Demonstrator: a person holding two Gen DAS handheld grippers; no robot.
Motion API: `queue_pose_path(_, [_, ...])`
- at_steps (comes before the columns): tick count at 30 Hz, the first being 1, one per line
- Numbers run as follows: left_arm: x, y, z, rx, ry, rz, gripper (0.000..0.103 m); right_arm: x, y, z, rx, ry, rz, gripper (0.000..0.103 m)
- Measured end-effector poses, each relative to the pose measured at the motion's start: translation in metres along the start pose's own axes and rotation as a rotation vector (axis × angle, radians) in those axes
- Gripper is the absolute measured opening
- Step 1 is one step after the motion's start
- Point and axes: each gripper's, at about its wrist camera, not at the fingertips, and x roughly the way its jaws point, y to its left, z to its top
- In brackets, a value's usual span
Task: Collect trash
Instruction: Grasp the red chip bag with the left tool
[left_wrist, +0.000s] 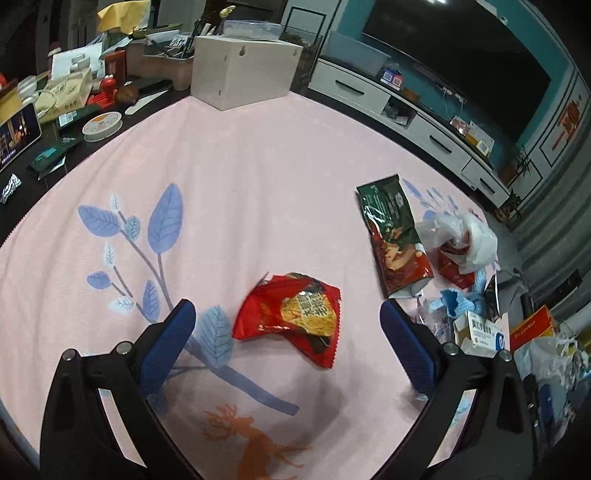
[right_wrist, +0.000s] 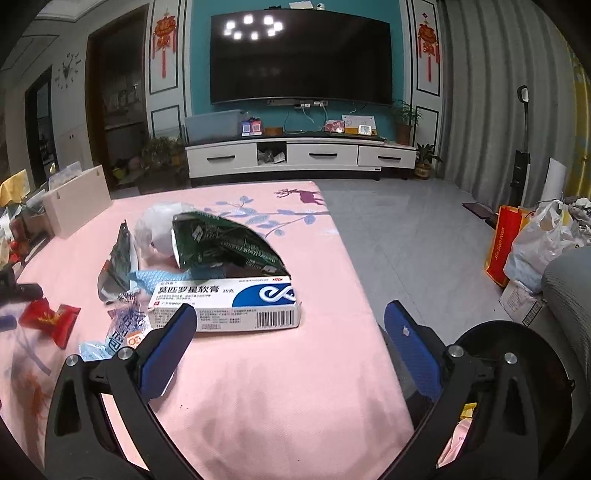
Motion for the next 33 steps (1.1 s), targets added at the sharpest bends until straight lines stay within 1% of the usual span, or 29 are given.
queue_pose_path(4, [0.000,0.007,0.004,-0.023,-0.003,-0.006,0.099,0.001,0.002,-0.002,-0.008,0.002,-0.010,0.099])
queue_pose_path(11, [0.007,0.016,0.008,-0.072,0.026,-0.052,0.098,0.004,0.003,-0.003,-0.013,0.009,-0.012,0.099])
queue_pose_path(14, [0.015,0.013,0.007,-0.074,0.054,-0.068,0.094,0.005,0.004,-0.003,-0.014,0.012,-0.012,0.099])
queue_pose_path(17, [0.024,0.008,0.008,-0.063,0.069,-0.057,0.089,0.006,0.004,-0.003,-0.014,0.016,-0.012,0.099])
queue_pose_path(18, [0.028,0.007,0.008,-0.056,0.073,-0.048,0.086,0.006,0.004,-0.003,-0.014,0.016,-0.012,0.099])
queue_pose_path(19, [0.033,0.005,0.007,-0.050,0.082,-0.034,0.079,0.006,0.004,-0.003,-0.013,0.015,-0.013,0.099])
queue_pose_path(21, [0.038,0.003,0.006,-0.039,0.099,-0.022,0.069,0.006,0.003,-0.003,-0.010,0.017,-0.018,0.099])
queue_pose_path(22, [0.038,0.000,0.006,-0.019,0.082,-0.006,0.057,0.007,0.003,-0.004,-0.010,0.020,-0.019,0.099])
queue_pose_path(23, [0.039,-0.003,0.005,0.007,0.085,0.014,0.046,0.008,0.002,-0.004,-0.009,0.027,-0.022,0.099])
queue_pose_path(24, [0.041,-0.004,0.004,0.017,0.095,0.008,0.034,0.009,0.002,-0.004,-0.006,0.030,-0.023,0.099])
queue_pose_path(26, [0.040,-0.002,0.004,-0.006,0.085,-0.010,0.033,0.009,0.001,-0.004,0.001,0.035,-0.021,0.099])
queue_pose_path(29, [0.035,-0.003,0.004,-0.023,0.088,-0.060,0.030,0.009,0.000,-0.004,0.009,0.035,-0.018,0.099])
queue_pose_path(33, [0.015,-0.008,0.001,-0.014,0.049,-0.115,0.031,0.010,0.000,-0.006,0.004,0.043,-0.023,0.099])
